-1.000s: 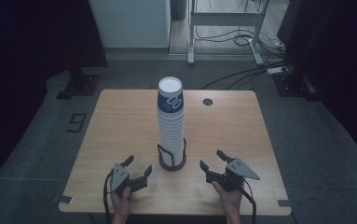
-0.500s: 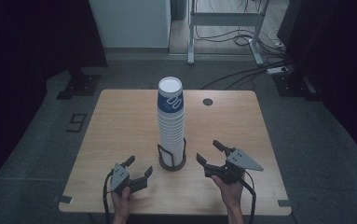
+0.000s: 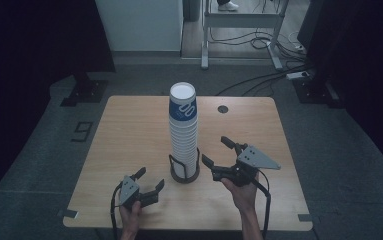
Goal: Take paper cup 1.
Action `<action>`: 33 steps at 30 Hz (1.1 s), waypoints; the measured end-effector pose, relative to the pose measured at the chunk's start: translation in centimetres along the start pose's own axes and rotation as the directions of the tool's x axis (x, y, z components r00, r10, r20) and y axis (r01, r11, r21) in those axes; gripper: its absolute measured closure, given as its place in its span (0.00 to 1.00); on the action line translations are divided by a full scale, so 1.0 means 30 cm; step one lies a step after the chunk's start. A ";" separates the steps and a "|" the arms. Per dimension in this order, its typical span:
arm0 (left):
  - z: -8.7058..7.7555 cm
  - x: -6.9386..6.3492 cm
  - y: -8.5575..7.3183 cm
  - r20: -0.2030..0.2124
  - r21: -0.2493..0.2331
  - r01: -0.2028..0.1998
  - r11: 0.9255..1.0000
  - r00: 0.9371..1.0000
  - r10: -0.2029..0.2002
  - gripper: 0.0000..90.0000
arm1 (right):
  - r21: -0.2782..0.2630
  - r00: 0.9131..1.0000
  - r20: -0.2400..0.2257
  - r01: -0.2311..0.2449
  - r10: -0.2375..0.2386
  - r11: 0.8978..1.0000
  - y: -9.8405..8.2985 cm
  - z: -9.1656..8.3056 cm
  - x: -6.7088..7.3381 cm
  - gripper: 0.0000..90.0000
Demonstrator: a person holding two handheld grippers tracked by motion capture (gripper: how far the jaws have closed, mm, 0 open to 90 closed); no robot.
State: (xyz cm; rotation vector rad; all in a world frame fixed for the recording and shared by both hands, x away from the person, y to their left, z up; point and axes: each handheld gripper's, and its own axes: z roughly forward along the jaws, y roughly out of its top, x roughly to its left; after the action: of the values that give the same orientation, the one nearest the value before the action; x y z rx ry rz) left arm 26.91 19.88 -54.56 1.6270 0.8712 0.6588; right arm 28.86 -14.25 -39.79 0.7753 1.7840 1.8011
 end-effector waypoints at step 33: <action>-0.004 0.000 -0.001 0.010 -0.005 -0.006 1.000 1.000 0.006 0.16 | -0.045 0.995 -0.070 0.068 -0.071 0.997 0.275 0.151 0.020 0.14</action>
State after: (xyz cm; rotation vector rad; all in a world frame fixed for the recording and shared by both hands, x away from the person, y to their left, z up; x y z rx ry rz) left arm 26.82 19.96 -54.57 1.6272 0.8574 0.6560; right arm 31.97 -10.81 -31.58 0.6323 1.7882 1.8362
